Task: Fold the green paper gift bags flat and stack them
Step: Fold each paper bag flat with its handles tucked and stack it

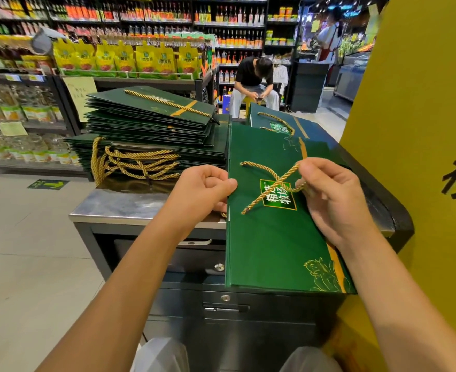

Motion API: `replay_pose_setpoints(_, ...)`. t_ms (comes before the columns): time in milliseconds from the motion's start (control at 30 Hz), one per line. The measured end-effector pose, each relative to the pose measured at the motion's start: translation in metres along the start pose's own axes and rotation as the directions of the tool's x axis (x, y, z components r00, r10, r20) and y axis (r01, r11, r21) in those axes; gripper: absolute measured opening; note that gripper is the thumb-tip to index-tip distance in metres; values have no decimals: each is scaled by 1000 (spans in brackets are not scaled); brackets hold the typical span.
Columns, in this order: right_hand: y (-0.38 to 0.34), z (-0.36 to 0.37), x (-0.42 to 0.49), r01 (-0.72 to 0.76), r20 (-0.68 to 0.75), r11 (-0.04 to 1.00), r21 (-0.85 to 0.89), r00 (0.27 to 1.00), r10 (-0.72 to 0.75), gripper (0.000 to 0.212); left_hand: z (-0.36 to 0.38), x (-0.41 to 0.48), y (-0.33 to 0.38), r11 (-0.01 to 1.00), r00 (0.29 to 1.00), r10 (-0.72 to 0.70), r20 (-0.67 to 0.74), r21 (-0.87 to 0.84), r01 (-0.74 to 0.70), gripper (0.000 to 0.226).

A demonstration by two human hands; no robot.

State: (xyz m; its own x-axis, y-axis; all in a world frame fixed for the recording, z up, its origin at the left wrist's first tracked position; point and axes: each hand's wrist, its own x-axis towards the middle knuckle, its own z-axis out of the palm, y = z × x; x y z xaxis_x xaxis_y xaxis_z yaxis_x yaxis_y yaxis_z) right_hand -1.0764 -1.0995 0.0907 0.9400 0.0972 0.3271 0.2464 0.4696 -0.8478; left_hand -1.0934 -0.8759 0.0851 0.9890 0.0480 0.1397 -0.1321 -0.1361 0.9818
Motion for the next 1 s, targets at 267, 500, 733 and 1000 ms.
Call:
replay_pose_setpoints(267,4,3,-5,131,70,678,-723,991,-118,20,1,-6,3,998,999,41,-32,40,-40,2)
replay_pose_setpoints(500,-6,-21,-18,8,-32,258,-966,988,-152,38,0,-5,0,997,988,71,-138,48,-65,6)
replay_pose_setpoints(733,-13,-33,-34,-203,-233,215,-955,964,-124,49,4,-10,1,994,972,101,-213,73,-87,7)
replay_pose_setpoints(1000,-13,-31,-37,-197,-256,332,-922,956,-141,47,4,-26,14,984,989,141,-41,114,-135,37)
